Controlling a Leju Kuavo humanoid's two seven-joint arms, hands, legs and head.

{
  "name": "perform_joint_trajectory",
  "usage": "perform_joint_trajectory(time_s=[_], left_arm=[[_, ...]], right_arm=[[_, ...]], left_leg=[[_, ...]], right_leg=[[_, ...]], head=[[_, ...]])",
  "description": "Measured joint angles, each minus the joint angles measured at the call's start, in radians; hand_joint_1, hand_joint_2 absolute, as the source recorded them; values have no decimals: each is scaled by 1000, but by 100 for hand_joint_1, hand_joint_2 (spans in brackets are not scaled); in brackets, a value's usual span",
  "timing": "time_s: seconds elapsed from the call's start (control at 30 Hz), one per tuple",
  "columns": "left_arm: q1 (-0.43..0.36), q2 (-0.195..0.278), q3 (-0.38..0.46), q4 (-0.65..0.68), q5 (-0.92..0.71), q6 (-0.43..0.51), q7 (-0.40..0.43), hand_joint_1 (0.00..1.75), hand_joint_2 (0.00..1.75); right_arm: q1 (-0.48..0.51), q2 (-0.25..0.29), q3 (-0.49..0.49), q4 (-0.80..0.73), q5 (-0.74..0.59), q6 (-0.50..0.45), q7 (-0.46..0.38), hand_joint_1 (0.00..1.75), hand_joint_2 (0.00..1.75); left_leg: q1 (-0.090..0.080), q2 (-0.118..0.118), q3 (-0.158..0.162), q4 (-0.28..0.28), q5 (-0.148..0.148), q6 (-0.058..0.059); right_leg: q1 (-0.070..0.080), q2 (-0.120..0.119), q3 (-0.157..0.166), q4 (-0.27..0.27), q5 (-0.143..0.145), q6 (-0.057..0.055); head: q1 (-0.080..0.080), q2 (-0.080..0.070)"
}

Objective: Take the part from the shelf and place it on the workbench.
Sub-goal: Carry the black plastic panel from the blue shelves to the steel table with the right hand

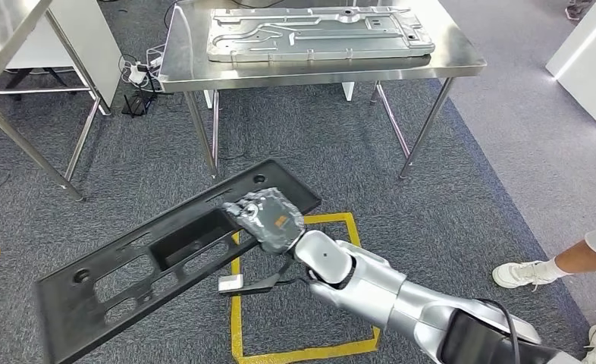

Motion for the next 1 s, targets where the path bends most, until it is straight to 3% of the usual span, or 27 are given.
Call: perform_joint_trajectory(time_s=[0.1,0.2,0.37,0.47,0.57,0.73,0.87,1.0], left_arm=[[6,1,15,0,15,-17,-1,0,175],[14,4,36,0,41,-67,1,0,175],[33,9,75,0,61,-137,13,0,175],[39,11,95,0,67,-150,14,0,175],[35,11,113,0,70,-151,14,0,175],[34,13,131,0,65,-148,17,0,175],[32,13,140,0,61,-147,18,0,175],[30,13,142,0,60,-147,18,0,175]], right_arm=[[69,-128,-86,-50,-20,7,16,175,175],[151,-300,-232,-91,-72,41,6,175,175],[337,-620,-585,-131,-190,198,-53,175,175],[443,-749,-819,-134,-209,275,-66,175,175],[560,-818,-1012,-133,-200,317,-74,175,175],[721,-880,-1268,-120,-137,388,-92,175,175],[777,-903,-1394,-114,-118,421,-100,175,175],[796,-916,-1453,-114,-111,433,-100,175,175]], left_leg=[[-1,-4,1,0,-1,1],[-2,-9,2,1,-2,4],[-7,-19,1,1,-5,10],[-8,-17,3,0,-7,13],[-8,-16,5,-1,-9,15],[-9,-15,7,-3,-9,15],[-9,-12,9,-5,-9,15],[-9,-10,11,-6,-9,15]], right_leg=[[-1,-4,2,-1,-2,3],[-2,-9,6,-3,-4,6],[-7,-19,10,-5,-9,14],[-9,-16,10,-5,-10,15],[-9,-14,11,-5,-12,16],[-9,-13,11,-5,-13,16],[-9,-11,11,-5,-13,15],[-9,-9,11,-5,-13,15]], head=[[0,0],[0,0],[0,0],[0,0],[0,0],[0,0],[0,0],[0,0]])
